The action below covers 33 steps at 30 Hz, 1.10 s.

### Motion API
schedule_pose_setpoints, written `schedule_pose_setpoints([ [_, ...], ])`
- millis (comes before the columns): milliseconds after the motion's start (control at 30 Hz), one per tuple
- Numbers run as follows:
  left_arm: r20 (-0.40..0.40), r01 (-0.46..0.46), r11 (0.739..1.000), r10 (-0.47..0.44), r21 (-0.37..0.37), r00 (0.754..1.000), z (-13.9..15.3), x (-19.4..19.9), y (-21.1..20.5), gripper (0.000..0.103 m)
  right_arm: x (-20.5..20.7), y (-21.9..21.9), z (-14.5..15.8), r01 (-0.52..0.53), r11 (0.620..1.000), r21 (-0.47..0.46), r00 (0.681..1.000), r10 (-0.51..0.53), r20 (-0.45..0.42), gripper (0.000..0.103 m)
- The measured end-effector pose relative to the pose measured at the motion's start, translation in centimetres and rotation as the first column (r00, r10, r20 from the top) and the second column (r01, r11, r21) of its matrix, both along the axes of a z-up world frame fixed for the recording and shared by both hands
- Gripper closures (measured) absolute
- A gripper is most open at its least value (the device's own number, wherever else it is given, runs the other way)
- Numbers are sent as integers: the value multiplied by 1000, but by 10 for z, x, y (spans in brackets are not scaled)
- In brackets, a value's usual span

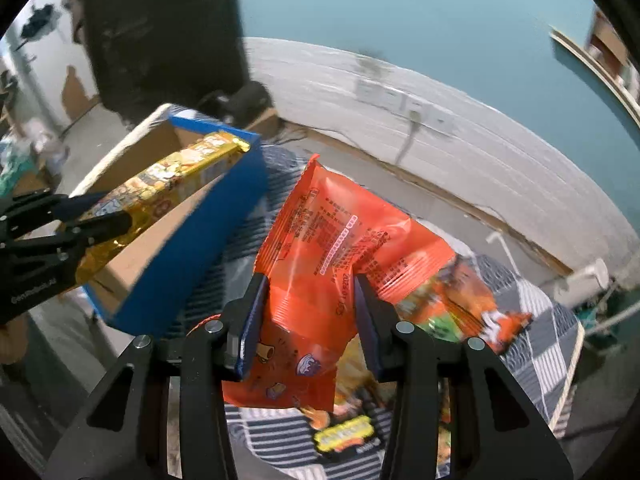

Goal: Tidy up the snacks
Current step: 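Carry the yellow bar and red-orange bag into the box and release both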

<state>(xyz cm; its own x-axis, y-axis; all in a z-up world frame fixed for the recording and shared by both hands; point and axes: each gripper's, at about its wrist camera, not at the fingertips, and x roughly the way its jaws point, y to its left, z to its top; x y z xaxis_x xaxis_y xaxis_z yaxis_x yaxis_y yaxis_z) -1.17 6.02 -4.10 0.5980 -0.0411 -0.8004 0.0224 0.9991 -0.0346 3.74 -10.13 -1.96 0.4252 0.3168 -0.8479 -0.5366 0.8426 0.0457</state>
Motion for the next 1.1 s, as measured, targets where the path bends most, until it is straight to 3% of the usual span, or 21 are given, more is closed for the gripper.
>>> schedule_pose_setpoints([
  [433,14,-146,989,146,22,989,-4,-7,74,72,4,114,-18,-247,968,-37,969,246,-36,62],
  [933,-47,-255,966,256,36,965,-32,-5,121,71,19,191,-42,-318,948,31,939,320,-126,61],
  [1033,-45,-263,963,266,53,963,-33,-4,123,72,21,198,-44,-344,938,34,927,345,-146,58],
  [1100,-37,-273,959,276,73,960,-31,-5,124,72,20,201,-45,-357,934,18,923,355,-148,49],
])
